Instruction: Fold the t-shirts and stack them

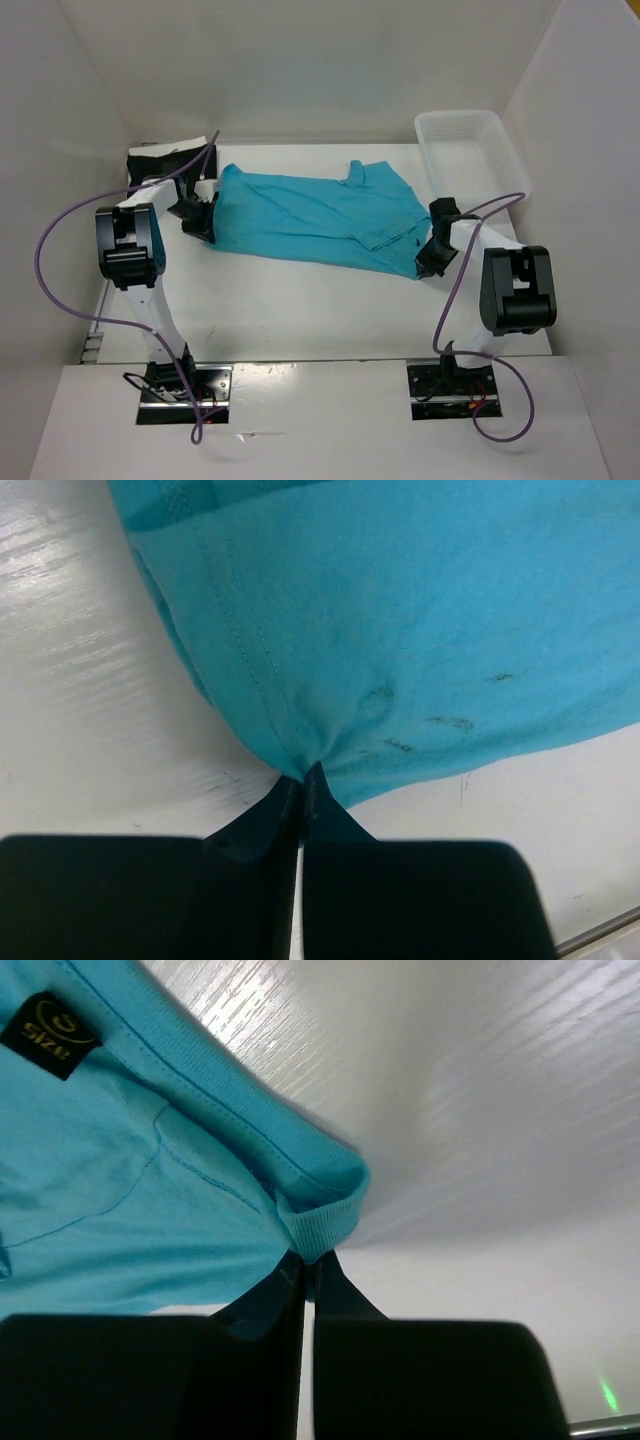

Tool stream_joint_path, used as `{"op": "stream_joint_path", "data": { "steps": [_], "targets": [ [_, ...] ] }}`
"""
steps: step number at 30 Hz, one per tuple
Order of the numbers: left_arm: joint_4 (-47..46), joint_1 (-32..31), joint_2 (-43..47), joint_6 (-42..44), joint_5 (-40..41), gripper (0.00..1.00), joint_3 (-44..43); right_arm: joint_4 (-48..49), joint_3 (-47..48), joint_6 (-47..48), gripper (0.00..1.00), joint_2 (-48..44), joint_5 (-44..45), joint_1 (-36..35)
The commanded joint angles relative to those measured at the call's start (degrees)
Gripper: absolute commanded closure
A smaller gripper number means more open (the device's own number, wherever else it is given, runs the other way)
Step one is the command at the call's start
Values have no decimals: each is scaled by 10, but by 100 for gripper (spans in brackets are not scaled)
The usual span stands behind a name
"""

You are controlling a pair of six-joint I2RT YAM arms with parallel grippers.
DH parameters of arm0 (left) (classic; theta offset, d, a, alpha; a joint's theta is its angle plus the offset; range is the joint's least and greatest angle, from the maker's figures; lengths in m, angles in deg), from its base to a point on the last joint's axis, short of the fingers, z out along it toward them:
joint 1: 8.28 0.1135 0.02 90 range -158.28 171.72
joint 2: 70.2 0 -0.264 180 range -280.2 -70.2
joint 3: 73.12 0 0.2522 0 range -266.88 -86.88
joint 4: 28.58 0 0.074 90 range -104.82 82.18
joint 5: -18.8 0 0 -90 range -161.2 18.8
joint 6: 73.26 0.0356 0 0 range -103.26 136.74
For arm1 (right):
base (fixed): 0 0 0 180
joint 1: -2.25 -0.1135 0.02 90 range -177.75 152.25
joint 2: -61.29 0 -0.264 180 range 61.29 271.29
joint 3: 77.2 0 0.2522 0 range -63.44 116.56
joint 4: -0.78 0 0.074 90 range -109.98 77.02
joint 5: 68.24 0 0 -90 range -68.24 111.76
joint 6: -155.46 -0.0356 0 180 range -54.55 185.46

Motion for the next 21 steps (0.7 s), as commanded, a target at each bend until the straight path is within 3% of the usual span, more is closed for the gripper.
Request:
{"op": "stream_joint_path", "data": {
  "steps": [1, 8, 12, 14, 21],
  "targets": [
    [17, -6, 16, 36, 7, 100, 41, -5, 3, -19, 100, -45, 59, 6],
    [78, 6, 171, 89, 125, 100, 148, -107, 41, -33, 100, -71, 22, -11],
    [84, 6, 201, 94, 190, 97, 204, -189, 52, -18, 100, -71, 41, -45],
    [90, 6, 208, 94, 195, 91, 230, -221, 52, -18, 96, -78, 35, -67],
    [126, 6, 220, 100, 220, 89, 262, -306, 47, -5, 91, -51, 29, -140]
  ]
}}
